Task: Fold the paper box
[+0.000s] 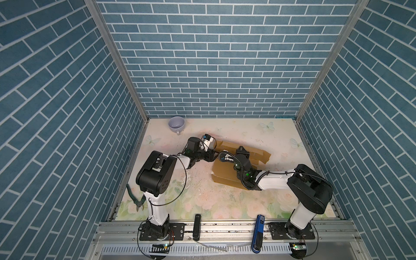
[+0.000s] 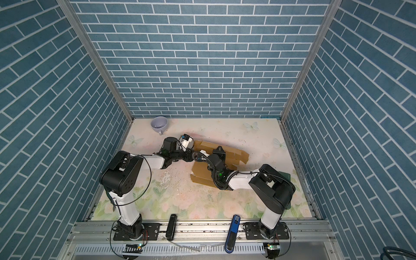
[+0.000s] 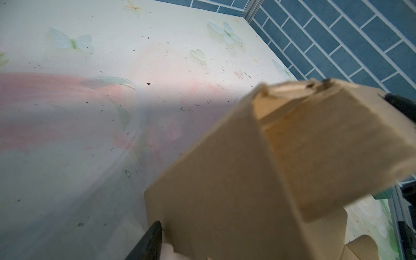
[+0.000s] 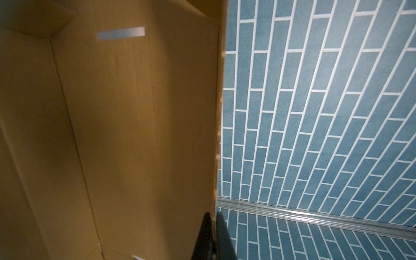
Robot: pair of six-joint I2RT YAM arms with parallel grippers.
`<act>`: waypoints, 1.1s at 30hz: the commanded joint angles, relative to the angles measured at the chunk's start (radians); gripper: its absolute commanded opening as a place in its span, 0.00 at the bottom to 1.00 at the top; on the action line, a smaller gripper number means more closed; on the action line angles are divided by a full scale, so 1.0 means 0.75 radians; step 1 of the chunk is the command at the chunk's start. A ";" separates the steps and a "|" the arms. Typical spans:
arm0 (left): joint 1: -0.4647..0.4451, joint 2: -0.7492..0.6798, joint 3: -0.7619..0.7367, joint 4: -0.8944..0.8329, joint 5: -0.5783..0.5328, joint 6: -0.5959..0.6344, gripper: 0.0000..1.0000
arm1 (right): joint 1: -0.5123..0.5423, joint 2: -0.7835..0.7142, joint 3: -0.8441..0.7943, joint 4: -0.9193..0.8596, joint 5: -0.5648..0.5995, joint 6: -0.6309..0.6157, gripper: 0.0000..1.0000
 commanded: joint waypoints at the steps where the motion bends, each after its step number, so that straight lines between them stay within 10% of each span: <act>1: -0.004 -0.064 -0.033 -0.006 -0.020 0.025 0.60 | 0.005 0.035 -0.035 -0.018 0.020 0.056 0.00; 10: -0.005 -0.058 0.002 -0.026 -0.086 0.014 0.25 | 0.002 -0.008 -0.013 -0.091 0.010 0.124 0.02; 19: -0.006 -0.151 -0.025 -0.040 -0.209 -0.075 0.12 | -0.001 -0.110 0.039 -0.198 0.012 0.239 0.43; 33: -0.168 -0.338 -0.216 -0.043 -0.660 -0.161 0.07 | 0.031 -0.627 0.305 -1.187 -0.041 1.213 0.61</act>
